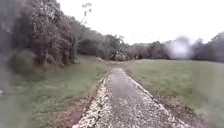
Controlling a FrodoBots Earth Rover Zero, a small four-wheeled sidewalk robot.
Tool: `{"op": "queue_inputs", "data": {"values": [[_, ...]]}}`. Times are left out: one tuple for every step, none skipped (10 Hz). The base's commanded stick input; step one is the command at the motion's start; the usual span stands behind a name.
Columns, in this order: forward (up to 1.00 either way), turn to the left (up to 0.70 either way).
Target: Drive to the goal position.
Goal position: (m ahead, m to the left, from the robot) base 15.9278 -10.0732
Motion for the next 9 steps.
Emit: {"op": "queue_inputs", "data": {"values": [[0.70,0.00],[0.70,0.00],[0.70,0.00],[0.70,-0.03],[0.70,-0.03],[0.70,-0.03],[0.70,-0.03],[0.70,-0.03],[0.70,-0.03]]}}
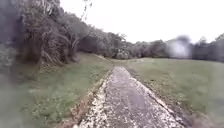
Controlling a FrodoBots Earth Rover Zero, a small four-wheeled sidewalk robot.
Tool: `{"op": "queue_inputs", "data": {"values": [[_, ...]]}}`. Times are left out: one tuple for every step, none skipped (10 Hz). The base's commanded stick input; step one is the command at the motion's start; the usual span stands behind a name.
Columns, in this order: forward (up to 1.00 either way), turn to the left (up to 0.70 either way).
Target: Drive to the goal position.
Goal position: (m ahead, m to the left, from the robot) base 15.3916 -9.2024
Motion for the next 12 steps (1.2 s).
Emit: {"op": "queue_inputs", "data": {"values": [[0.70,-0.04],[0.70,-0.12],[0.70,-0.13],[0.70,-0.07],[0.70,-0.05],[0.70,0.00],[0.70,0.00],[0.70,0.00],[0.70,0.00],[0.70,0.00],[0.70,-0.01],[0.70,-0.01]]}}
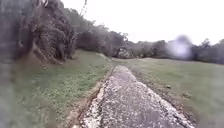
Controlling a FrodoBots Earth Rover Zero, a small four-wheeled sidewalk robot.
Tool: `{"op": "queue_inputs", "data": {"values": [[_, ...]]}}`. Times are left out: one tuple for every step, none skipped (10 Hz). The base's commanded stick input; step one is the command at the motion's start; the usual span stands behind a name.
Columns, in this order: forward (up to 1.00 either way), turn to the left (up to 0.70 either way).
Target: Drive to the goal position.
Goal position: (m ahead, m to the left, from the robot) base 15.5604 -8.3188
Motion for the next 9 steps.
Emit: {"op": "queue_inputs", "data": {"values": [[0.70,-0.11],[0.70,-0.16],[0.70,-0.23],[0.70,-0.23],[0.70,-0.24],[0.70,-0.24],[0.70,-0.24],[0.70,-0.24],[0.70,-0.25]]}}
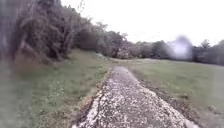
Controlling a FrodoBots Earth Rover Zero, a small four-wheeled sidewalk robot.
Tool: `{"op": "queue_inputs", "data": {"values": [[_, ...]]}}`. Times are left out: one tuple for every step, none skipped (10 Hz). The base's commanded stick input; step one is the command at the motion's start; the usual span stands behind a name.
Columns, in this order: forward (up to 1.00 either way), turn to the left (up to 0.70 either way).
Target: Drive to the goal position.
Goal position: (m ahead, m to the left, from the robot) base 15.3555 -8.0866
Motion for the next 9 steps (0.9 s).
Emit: {"op": "queue_inputs", "data": {"values": [[0.70,-0.26],[0.70,-0.26],[0.70,-0.03],[0.70,-0.01],[0.70,0.00],[0.70,0.00],[0.70,0.00],[0.70,0.00],[0.70,0.00]]}}
